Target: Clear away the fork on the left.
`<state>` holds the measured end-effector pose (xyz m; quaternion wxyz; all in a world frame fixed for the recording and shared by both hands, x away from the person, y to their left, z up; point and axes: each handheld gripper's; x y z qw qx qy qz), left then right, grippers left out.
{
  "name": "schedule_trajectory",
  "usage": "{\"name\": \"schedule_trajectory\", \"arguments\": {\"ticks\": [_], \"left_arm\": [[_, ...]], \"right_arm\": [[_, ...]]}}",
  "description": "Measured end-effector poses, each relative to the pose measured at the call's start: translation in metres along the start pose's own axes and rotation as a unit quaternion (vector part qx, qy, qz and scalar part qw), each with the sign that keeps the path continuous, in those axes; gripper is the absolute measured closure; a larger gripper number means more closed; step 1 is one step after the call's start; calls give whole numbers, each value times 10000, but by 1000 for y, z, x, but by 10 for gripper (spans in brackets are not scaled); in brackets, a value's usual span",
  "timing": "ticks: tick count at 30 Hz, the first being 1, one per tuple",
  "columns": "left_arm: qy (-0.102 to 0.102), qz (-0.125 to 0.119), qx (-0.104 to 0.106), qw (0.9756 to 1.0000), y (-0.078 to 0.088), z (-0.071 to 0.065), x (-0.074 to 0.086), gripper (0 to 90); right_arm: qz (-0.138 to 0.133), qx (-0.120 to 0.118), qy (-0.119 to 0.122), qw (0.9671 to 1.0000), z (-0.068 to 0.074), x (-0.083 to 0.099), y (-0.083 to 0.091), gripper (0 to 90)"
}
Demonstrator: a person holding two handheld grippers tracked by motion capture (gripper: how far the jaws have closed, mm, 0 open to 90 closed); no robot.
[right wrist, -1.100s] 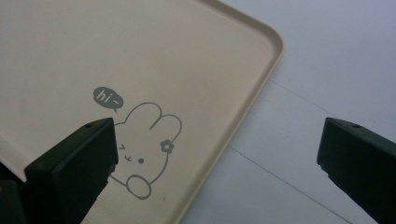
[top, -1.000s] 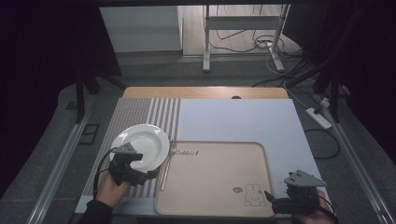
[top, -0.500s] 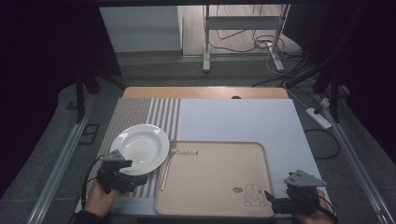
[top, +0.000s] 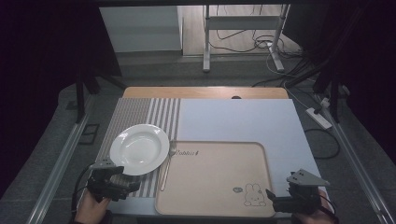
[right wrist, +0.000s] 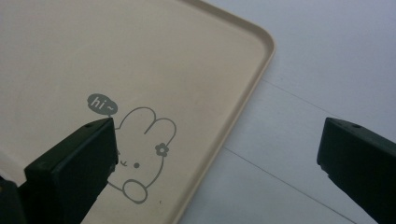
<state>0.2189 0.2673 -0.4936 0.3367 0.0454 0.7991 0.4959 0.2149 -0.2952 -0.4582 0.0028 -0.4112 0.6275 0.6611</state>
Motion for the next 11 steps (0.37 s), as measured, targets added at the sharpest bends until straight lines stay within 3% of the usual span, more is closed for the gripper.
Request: {"name": "schedule_trajectory", "arguments": {"ticks": [11], "left_arm": [[-44,-21,-94,9999,5,-4,8,0]], "right_arm": [[27,21,-11,10000,0,0,0,0]]}}
Point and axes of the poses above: each handheld gripper's, and its own axes: y roughly backward along the jaws, x roughly out of its underside, z roughly to its left, and after that the axes turned 14 degrees about z, right-handed
